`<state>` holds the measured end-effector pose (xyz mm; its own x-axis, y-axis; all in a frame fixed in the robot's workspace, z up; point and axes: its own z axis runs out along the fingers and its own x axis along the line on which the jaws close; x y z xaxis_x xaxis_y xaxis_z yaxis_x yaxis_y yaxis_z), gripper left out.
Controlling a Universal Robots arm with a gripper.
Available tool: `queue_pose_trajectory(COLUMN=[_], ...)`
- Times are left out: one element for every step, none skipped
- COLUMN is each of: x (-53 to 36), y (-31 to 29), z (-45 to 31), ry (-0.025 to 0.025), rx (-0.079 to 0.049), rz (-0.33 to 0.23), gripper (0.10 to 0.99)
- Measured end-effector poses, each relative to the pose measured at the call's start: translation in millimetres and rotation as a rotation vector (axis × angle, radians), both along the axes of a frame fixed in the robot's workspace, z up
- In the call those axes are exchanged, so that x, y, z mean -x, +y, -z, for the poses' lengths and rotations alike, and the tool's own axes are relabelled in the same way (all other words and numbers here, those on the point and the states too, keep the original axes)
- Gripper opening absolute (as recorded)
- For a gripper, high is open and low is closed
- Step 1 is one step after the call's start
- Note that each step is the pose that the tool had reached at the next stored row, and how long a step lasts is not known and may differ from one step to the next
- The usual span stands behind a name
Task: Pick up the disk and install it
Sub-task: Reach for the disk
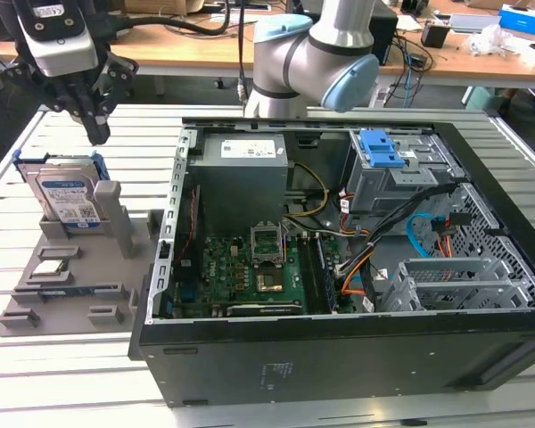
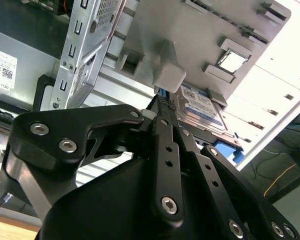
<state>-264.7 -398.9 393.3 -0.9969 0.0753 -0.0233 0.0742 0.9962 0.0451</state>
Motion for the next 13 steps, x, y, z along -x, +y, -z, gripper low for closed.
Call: queue_pose_trajectory(x=[2.5, 3.8, 6.4, 9.0, 11.1, 12.4, 13.6, 15.2, 16.5, 18.4, 19.7, 20.7, 23.0], y=[0.0, 0.0, 0.0, 0.0, 0.0, 0.0, 0.0, 0.0, 0.0, 0.0, 0.0, 0.0, 0.0], z=[0.0, 0.0, 0.0, 0.0, 0.0, 0.0, 0.0, 0.0, 0.0, 0.0, 0.0, 0.0, 0.0], ry=[0.0, 0.0, 0.0, 0.0, 0.0, 0.0, 0.0, -0.0001, 0.0, 0.0, 0.0, -0.0001, 0.0], rx=[0.0, 0.0, 0.0, 0.0, 0.0, 0.0, 0.0, 0.0, 0.0, 0.0, 0.0, 0.0, 0.0], rz=[0.0, 0.0, 0.0, 0.0, 0.0, 0.0, 0.0, 0.0, 0.0, 0.0, 0.0, 0.0, 0.0], gripper=[0.102, 0.102, 0.102, 0.102, 0.102, 0.102, 0.102, 0.102, 0.102, 0.102, 0.102, 0.102, 0.102])
